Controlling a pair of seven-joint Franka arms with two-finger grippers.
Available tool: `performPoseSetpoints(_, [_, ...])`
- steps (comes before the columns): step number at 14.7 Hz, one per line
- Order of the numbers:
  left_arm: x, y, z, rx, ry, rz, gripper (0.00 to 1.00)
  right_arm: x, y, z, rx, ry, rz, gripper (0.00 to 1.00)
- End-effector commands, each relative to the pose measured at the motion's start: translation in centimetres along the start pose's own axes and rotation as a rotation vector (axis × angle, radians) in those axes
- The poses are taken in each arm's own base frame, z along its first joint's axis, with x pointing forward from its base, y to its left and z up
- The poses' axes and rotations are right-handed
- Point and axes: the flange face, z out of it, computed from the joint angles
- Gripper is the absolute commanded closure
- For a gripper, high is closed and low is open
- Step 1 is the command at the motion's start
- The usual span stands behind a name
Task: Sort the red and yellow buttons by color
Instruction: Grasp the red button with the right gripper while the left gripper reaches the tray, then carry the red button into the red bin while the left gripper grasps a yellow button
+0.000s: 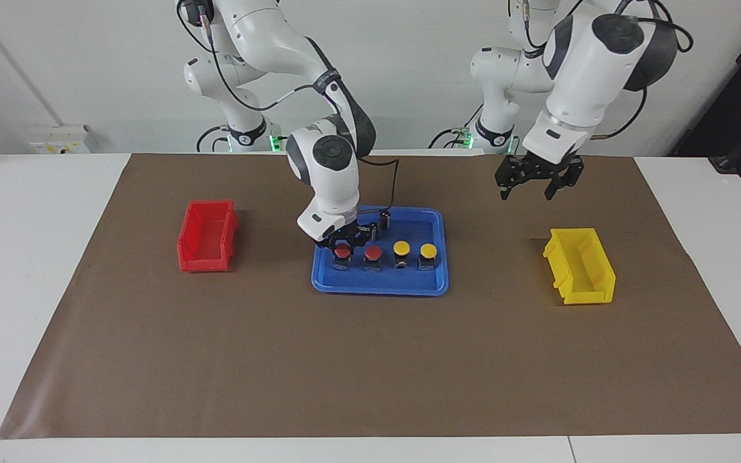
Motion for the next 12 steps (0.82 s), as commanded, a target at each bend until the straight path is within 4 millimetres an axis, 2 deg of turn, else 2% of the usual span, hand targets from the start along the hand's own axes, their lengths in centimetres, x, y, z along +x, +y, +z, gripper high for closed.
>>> performPoseSetpoints(1, [0.4,3.1,3.1,-0.009,0.017,-0.028,0.0,1.1,3.3,-3.8,0.033,0.035,0.02,0.87])
performPoseSetpoints(3, [0.8,7.2,6.8,-0.013,0.029,-0.062,0.01,1.0,4.6,-6.8,0.047,0.057,0.035,0.87])
performPoseSetpoints(5, [1.3,9.2,10.3,-0.011,0.031,-0.062,0.1,1.1,7.4,-10.4,0.048,0.047,0.038,0.87])
performPoseSetpoints(7, [1.5,10.4,13.1,-0.003,0.022,-0.046,0.22,0.6,12.0,-13.7,0.043,0.017,-0.017,0.87])
performPoseSetpoints(8, [1.6,10.6,13.8,-0.007,0.031,-0.045,0.24,0.0,15.4,-15.3,0.044,0.003,-0.024,0.87])
performPoseSetpoints(10, [1.3,11.1,14.6,-0.007,0.029,-0.037,0.29,-1.9,20.3,-16.7,0.052,-0.008,-0.073,0.87])
performPoseSetpoints(12, [0.9,11.6,16.1,-0.003,0.02,-0.04,0.29,-4.4,24.7,-15.3,0.055,-0.044,-0.098,0.87])
